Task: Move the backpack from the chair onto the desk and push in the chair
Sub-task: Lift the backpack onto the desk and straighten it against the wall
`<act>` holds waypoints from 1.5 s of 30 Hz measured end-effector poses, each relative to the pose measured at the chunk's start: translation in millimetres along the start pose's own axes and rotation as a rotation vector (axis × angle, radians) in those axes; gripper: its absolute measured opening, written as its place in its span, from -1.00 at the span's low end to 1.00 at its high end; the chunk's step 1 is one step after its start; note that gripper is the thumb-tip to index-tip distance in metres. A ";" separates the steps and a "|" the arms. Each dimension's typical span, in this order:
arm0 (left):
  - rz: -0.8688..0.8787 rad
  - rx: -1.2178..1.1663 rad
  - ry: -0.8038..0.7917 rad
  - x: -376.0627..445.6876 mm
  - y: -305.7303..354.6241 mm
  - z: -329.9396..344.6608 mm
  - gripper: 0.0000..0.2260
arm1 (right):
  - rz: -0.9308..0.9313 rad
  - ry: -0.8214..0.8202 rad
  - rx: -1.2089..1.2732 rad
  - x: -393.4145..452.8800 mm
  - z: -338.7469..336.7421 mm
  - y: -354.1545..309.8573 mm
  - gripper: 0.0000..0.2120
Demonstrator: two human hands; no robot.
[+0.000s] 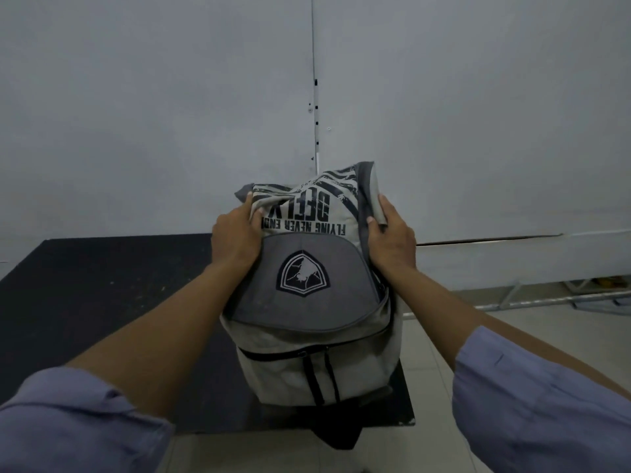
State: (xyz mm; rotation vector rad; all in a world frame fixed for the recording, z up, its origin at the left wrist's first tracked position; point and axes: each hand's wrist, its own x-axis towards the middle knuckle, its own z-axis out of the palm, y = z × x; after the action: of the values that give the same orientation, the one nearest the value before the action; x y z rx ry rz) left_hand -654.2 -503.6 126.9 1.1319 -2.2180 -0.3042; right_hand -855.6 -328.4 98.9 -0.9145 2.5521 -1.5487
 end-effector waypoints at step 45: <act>-0.057 0.127 -0.428 82.1 -74.5 261.3 -0.26 | 0.208 -0.313 -0.226 111.9 163.7 176.7 -0.39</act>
State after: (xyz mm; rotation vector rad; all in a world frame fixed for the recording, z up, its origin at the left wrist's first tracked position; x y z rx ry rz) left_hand -804.4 -632.9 -76.3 1.2961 -2.6101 -0.4721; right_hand -981.0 -455.5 -97.7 -0.8012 2.5273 -0.9921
